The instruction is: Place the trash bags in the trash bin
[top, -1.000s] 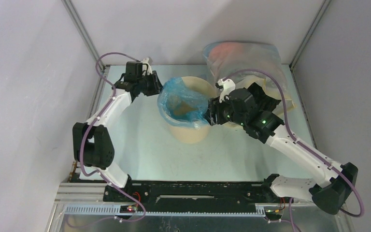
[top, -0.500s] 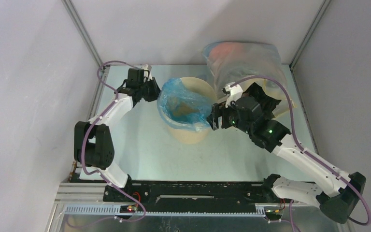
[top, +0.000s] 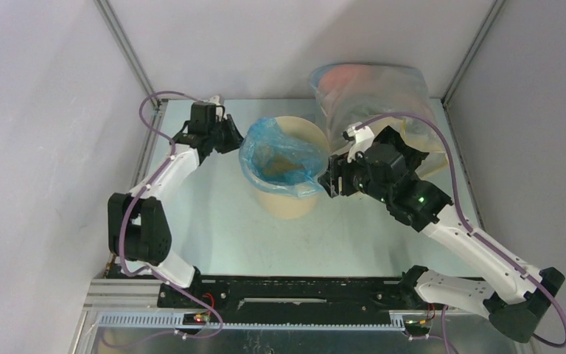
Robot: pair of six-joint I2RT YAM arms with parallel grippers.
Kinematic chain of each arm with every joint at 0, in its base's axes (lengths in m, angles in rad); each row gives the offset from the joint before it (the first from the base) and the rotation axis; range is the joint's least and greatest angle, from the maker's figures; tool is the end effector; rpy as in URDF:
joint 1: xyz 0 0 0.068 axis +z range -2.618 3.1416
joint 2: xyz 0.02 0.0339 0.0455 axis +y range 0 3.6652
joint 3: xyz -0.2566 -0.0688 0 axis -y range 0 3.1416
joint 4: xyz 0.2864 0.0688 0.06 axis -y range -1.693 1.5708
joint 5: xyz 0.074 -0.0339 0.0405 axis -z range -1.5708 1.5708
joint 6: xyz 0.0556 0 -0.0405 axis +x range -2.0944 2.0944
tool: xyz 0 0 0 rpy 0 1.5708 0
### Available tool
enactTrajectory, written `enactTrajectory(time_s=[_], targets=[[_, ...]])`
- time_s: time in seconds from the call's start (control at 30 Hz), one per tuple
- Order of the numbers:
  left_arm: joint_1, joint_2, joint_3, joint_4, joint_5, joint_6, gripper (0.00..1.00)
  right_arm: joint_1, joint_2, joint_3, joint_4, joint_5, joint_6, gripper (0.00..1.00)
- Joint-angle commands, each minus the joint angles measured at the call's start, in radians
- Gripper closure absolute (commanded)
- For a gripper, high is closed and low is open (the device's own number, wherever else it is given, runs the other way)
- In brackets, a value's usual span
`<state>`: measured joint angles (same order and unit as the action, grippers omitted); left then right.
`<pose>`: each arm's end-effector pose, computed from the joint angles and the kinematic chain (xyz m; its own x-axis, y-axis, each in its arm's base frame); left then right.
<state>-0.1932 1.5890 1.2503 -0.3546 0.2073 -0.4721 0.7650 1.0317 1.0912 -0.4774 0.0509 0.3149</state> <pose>0.4036 -0.0906 0.2494 -0.7147 -0.3136 -0.6252 0.0205 0.8841 -0.4669 0.2104 0.1981 0.3581 -0.4822 -0.0341 -0.8754 -0.5351 0.8027 0.2634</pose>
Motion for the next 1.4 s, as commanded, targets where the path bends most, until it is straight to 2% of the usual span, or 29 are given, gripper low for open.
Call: enactTrajectory(time_s=[0.0,0.3,0.57,0.67,0.8,0.9,1.13,1.27,1.37], targets=[[0.015,-0.086,0.004,-0.006,-0.043,-0.032,0.69,0.001,0.025,0.002,-0.031,-0.001,0.027,0.36],[0.059,-0.242,-0.104,-0.012,-0.031,-0.057,0.58,-0.007,0.038,-0.143,0.074,-0.027,0.072,0.42],[0.063,-0.471,-0.228,-0.011,-0.007,-0.11,0.3,-0.056,0.09,-0.215,0.179,0.011,0.07,0.45],[0.063,-0.548,-0.283,-0.01,0.028,-0.152,0.26,-0.061,0.083,-0.227,0.184,0.044,0.07,0.45],[0.063,-0.636,-0.342,-0.006,0.062,-0.2,0.21,-0.06,0.076,-0.232,0.179,0.084,0.059,0.37],[0.058,-0.671,-0.38,0.038,0.118,-0.263,0.11,-0.055,0.036,-0.232,0.167,0.067,0.048,0.31],[-0.009,-0.656,-0.309,-0.023,0.068,-0.249,0.12,-0.049,-0.141,-0.216,0.113,0.092,0.007,0.2],[-0.067,-0.606,-0.247,-0.109,-0.002,-0.232,0.17,-0.045,-0.162,-0.147,0.067,0.097,-0.048,0.2],[-0.115,-0.579,-0.206,-0.153,-0.064,-0.21,0.23,-0.043,-0.124,-0.063,0.047,0.065,-0.116,0.25]])
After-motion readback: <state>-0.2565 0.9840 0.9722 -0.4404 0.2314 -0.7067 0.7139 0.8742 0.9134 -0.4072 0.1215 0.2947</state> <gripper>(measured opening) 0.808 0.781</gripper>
